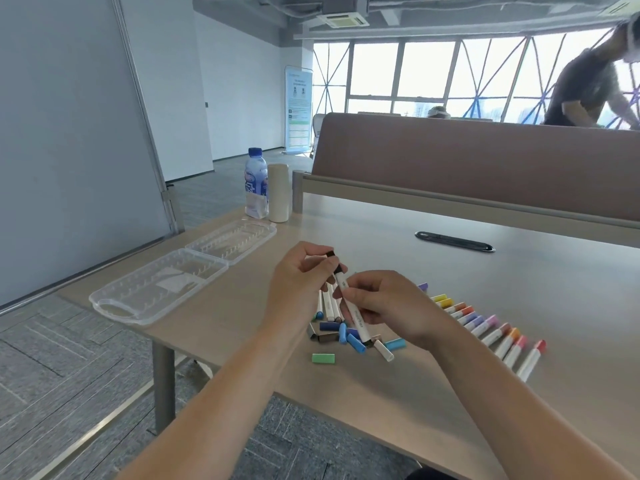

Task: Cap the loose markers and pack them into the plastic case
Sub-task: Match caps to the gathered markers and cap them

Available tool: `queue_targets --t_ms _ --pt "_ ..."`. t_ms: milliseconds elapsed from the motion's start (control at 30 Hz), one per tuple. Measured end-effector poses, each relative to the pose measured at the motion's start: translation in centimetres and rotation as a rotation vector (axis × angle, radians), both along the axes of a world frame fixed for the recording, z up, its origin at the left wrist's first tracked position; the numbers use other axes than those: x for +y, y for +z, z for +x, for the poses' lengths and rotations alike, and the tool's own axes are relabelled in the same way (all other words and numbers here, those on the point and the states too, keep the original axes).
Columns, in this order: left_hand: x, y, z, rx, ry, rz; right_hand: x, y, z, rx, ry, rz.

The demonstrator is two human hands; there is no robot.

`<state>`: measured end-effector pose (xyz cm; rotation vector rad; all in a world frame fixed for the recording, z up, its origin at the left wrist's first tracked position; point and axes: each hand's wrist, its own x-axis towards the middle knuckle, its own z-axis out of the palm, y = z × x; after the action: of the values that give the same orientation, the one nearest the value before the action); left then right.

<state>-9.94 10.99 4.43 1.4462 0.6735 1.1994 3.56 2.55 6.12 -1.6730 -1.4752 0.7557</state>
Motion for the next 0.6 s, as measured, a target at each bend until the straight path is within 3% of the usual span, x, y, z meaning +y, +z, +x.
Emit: queue_targets --t_ms 200,400,600 --pt "-0.3 0.1 0.3 -0.030 0.011 -0.024 0.3 -0.1 0.2 0.039 -0.022 0.024" --pt "1.1 0.7 -0.2 0.128 0.045 -0.013 1.1 -0.6 2.7 0.047 -0.110 0.028" --pt "2.2 -0.8 -0.8 0.084 -0.019 -0.130 4.7 -1.2 4.6 -0.086 -0.289 0.018"
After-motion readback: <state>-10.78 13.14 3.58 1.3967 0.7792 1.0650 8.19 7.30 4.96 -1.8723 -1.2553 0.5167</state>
